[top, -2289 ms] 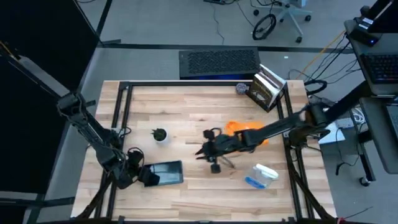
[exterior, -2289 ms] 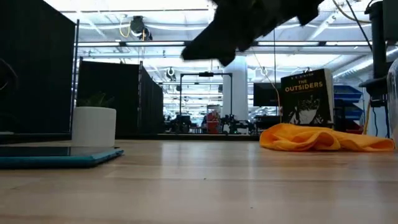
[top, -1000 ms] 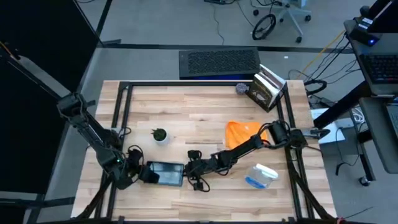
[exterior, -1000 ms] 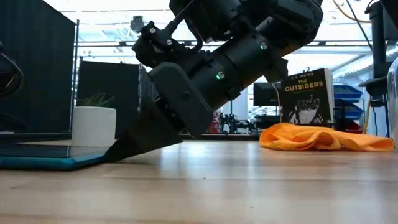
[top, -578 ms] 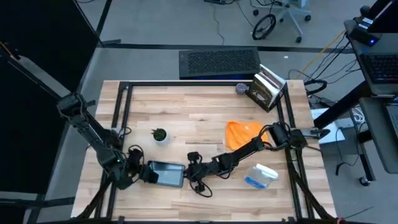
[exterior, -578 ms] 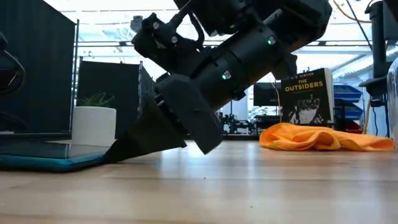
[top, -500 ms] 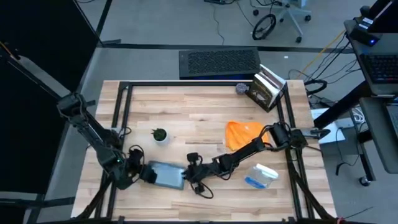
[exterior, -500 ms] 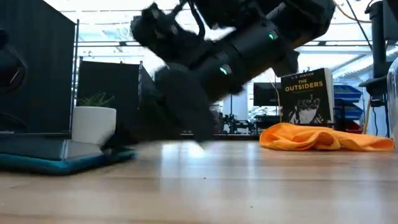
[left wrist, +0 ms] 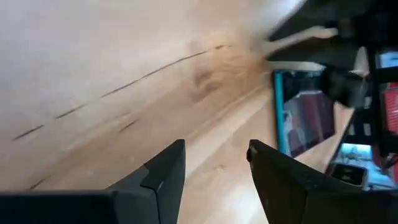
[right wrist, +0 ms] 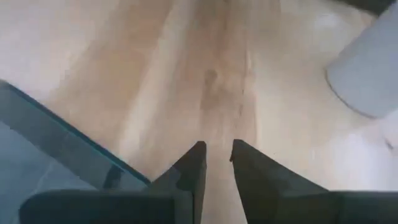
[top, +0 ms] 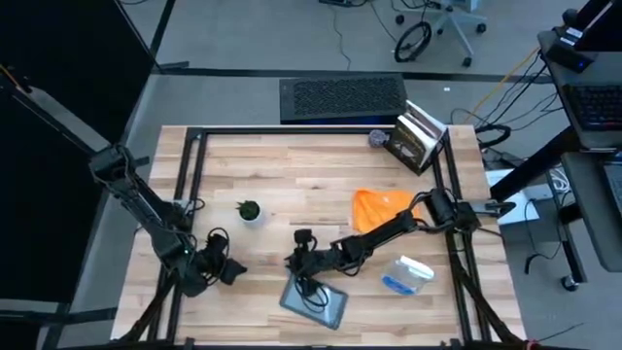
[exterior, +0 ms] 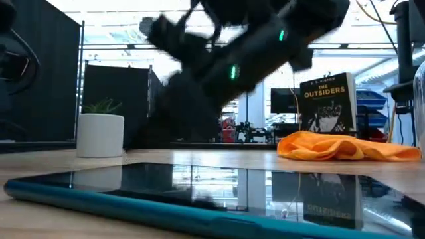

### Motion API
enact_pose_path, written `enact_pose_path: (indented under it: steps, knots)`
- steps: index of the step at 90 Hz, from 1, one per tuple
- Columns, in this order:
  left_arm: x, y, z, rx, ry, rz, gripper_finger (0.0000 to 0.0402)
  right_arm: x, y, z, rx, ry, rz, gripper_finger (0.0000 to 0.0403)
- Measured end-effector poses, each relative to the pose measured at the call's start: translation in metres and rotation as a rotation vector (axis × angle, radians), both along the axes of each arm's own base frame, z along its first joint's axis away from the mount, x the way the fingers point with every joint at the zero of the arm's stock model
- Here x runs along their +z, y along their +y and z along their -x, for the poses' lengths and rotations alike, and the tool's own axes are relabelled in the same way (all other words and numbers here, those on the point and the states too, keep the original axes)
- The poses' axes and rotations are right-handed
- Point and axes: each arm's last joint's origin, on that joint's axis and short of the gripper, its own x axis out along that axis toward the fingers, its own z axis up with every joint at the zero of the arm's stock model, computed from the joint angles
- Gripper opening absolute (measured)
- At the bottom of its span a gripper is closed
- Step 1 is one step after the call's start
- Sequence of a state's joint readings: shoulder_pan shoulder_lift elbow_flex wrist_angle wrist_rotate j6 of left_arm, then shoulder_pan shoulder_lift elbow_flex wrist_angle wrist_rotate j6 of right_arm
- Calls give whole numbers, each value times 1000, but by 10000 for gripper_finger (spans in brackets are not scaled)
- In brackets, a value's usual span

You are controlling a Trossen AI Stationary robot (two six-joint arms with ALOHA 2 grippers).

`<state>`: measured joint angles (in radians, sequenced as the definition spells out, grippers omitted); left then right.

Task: Apply microfiber cloth
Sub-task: Spray the blue tablet with the transparent spray bottle

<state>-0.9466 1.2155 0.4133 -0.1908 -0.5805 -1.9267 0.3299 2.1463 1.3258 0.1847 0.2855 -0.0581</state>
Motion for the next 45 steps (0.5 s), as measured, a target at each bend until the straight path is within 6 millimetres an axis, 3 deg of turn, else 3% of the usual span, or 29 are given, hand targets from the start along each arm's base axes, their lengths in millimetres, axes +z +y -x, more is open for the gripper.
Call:
enact_pose_path:
  steps: [23,45]
  knots:
    - [6,-2,-10,-75,-78,-30,161,51,27,50,56,248,-119,63]
    - [20,4,-40,-109,-144,-115,161,38,74,88,3,409,-181,63]
